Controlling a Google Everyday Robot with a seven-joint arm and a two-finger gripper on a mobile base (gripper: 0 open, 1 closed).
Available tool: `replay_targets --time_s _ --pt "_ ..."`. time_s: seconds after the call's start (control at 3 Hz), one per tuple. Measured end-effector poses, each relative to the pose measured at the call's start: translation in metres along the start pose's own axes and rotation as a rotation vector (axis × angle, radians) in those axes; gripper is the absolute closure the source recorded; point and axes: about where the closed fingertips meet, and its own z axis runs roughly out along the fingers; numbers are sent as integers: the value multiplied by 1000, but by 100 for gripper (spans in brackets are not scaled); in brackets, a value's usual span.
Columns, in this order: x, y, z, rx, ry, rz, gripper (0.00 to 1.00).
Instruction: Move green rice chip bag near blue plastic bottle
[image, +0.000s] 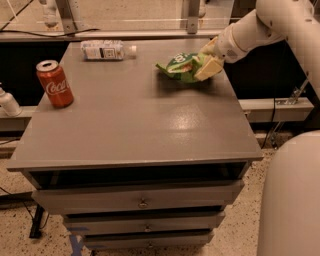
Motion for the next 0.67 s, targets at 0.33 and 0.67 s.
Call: replay_targets --time_s 0.33,0.67 --pt "-51 -14 -1 16 -37 -29 87" --pt "-56 -16 0 18 -43 -35 100"
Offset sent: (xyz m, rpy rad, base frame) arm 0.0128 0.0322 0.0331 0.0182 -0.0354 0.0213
